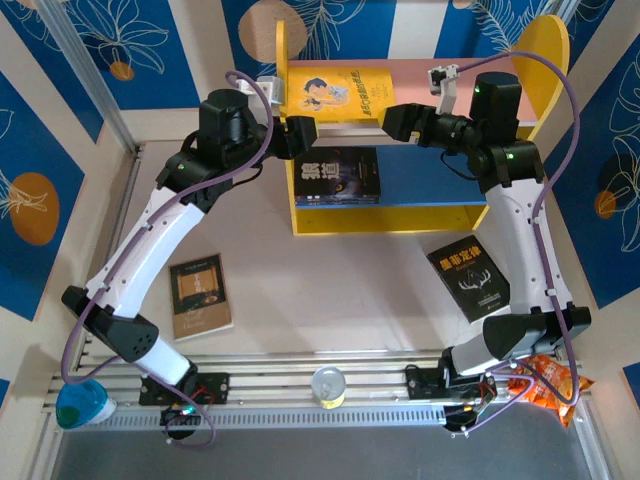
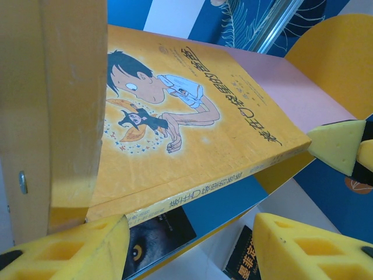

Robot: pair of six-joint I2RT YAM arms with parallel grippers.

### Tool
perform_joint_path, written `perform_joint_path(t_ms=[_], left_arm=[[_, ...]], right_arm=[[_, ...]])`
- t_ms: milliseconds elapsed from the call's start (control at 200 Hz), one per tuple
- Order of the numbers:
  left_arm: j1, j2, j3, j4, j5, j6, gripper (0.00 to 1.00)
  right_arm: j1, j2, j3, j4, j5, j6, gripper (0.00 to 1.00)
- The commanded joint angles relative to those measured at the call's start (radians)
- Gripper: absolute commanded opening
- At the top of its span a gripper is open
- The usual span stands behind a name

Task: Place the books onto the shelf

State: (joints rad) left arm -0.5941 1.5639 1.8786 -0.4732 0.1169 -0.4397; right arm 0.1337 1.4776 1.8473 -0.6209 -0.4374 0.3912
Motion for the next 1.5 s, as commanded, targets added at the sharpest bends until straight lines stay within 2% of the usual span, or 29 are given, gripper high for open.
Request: perform_joint_path(t_ms=[0, 780, 1496], left_arm=[[-0.003, 0.016, 0.035, -0.002, -0.026, 0.018, 0.58], [-0.003, 0.009, 0.03, -0.01, -0.04, 0.028, 0.58], [-0.001, -0.027, 0.027, -0.026, -0.098, 0.048, 0.6]], right_arm=[[0.018, 0.013, 0.03, 0.007, -0.022, 0.011, 0.74], [0.02, 0.003, 0.015, 0.005, -0.015, 0.002, 0.75], [-0.039, -0.043, -0.044, 0.033, -0.021, 0.017, 0.78]])
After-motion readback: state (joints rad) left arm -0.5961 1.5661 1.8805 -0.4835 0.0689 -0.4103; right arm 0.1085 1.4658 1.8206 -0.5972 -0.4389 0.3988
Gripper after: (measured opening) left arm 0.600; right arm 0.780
